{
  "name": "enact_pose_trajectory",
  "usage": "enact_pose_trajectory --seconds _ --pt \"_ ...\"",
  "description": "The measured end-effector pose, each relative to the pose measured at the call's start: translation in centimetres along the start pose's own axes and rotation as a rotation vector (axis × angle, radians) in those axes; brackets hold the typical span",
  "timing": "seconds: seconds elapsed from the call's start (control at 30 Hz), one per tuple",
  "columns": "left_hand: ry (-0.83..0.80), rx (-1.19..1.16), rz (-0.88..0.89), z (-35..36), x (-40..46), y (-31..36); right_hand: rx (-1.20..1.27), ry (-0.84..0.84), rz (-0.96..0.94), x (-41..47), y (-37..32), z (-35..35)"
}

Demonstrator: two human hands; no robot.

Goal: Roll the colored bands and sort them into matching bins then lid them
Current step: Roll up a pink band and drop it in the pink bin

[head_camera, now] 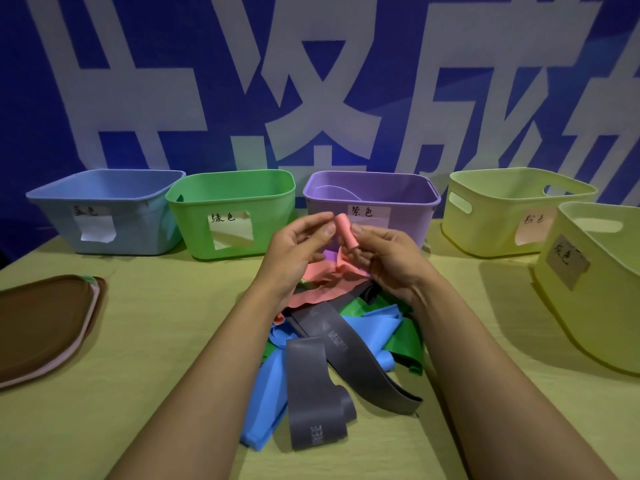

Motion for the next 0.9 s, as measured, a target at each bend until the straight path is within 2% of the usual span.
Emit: enact_pose_trajectory --seconds 0.07,0.13,0.3,0.4,0.57,0.9 --pt "0.072 0.05 0.036 -0.2 -0.1 0.5 -0.041 0.073 -0.077 -0.1 -1.2 -1.0" --pt "0.1 0.144 0.1 0.3 0.1 1.4 -0.22 0.173 -0.181 -0.5 -3.6 -2.3" --pt "0.054 0.316 0.261 4.5 1.3 5.5 -0.651 0.361 -0.33 -1.8 -12.2 -5.9" --pt "0.046 0.386 0.291 7.4 2.1 6.7 -0.881 0.454 -0.293 -2.0 -17.1 -9.1" --pt "-0.008 0.461 0.278 11.9 2.7 6.7 -1.128 0.562 -0.183 -0.7 -22.0 -15.6" --pt "-0.076 0.545 0.239 15.6 2.4 4.7 -1.531 0.521 0.064 3.9 -19.8 -21.9"
Point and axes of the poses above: each hand's wrist, its own x-axis towards the middle knuckle, its own z-axis out of the palm, y = z × x, the point moved 10 cm from there along x, towards the middle knuckle, and after that the axes turned 3 degrees about -x, right-handed, at the moved point
